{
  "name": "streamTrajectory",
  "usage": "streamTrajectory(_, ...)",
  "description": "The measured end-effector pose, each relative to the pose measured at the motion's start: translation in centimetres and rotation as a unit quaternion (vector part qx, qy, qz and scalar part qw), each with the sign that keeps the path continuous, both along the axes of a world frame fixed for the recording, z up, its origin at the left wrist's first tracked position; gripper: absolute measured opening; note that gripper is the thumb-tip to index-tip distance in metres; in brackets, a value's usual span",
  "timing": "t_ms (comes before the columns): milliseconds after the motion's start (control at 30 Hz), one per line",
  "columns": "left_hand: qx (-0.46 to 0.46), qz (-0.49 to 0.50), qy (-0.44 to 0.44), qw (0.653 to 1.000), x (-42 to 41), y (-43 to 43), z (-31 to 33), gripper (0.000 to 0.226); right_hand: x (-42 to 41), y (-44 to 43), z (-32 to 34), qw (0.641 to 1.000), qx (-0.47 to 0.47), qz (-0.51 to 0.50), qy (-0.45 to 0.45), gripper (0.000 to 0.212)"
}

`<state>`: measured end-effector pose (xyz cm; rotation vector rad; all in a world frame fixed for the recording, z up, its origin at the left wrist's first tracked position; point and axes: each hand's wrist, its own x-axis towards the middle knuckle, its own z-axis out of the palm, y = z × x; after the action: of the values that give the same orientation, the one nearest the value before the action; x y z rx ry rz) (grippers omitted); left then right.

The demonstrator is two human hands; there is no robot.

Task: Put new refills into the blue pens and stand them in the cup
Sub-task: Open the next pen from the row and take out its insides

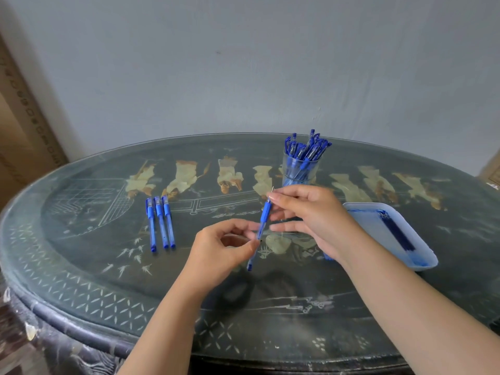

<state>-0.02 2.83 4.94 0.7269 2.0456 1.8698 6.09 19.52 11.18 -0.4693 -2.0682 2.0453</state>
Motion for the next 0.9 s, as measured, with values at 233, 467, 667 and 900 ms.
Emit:
streamTrajectory(233, -0.025, -0.018, 0.010, 0.999, 0.1, -0.4, 0.0, 0.033, -0.3, 0.2, 1.9, 1.000, -0.007, -0.024, 0.016, 0.011)
streamTrajectory(467, -0.015, -0.023, 0.006, 1.000, 0.0, -0.5, 0.0, 0.030, -0.3, 0.4, 3.6, 0.998, 0.030, -0.006, 0.053, 0.024)
streamTrajectory(667, 0.006, -0.020, -0.035, 0.999, -0.3, -1.3, 0.1, 0.029, -0.9, 4.0, 6.8, 0.969, -0.051, -0.158, 0.181, 0.026)
streamTrajectory(900, 0.170, 0.065, -0.198, 0.963, -1.3, -2.2, 0.0, 0.018, -2.1, 6.5, 1.2, 0.981, 0.131, -0.120, -0.081, 0.042)
